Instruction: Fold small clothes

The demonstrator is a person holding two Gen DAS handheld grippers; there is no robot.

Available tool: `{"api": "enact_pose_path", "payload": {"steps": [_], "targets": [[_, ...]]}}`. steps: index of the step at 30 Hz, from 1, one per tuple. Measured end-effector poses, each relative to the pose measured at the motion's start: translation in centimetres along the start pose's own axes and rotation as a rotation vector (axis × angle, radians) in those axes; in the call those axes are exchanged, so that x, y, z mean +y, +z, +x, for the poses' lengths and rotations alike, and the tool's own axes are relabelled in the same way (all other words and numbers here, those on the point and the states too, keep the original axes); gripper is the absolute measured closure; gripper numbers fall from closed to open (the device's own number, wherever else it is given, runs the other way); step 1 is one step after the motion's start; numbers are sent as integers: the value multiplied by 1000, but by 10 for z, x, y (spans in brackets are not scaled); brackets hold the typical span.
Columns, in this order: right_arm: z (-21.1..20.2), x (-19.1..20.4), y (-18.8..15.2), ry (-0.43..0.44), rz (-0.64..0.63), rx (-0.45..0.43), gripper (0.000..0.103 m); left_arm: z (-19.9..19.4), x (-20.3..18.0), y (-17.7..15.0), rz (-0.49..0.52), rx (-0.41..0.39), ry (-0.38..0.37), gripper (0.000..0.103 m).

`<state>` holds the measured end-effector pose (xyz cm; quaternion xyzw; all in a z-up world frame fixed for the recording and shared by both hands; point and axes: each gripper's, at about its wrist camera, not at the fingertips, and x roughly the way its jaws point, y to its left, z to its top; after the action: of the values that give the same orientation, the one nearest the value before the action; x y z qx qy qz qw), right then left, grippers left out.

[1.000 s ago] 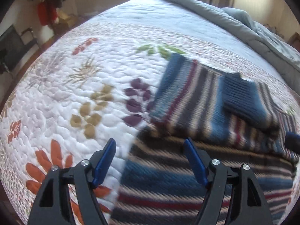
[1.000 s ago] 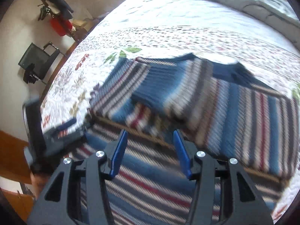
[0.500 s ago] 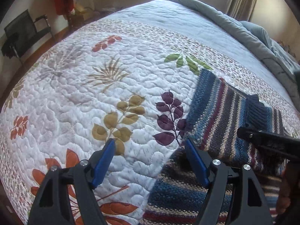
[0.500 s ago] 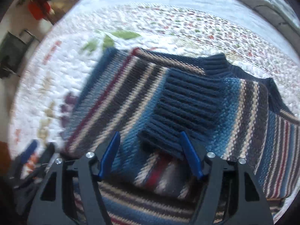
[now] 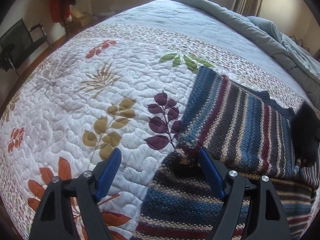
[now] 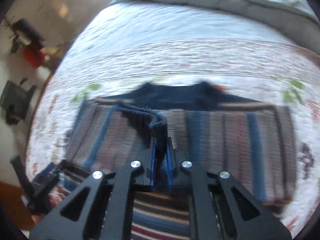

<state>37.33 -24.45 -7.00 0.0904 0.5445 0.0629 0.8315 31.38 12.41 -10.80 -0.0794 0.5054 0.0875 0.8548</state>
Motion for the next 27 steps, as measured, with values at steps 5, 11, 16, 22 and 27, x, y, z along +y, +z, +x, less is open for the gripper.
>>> {"api": "enact_pose_path", "payload": {"steps": [5,11,16,22,27], "targets": [[0,-76,-26,-148,93,56,75,4,-21,-8,63,0,4,23],[15,-122,-33,-27,234,58,52,5,-37,-15,104,-11,4,21],[41,-114,-9,42,230,75,41,10,-45,-18,134,-18,20,20],[58,-85,17,28,108,83,91,15,-48,-21,144,-13,30,17],[25,-78,34,109,80,-83,92,17,-47,-22,127,-11,32,16]]}}
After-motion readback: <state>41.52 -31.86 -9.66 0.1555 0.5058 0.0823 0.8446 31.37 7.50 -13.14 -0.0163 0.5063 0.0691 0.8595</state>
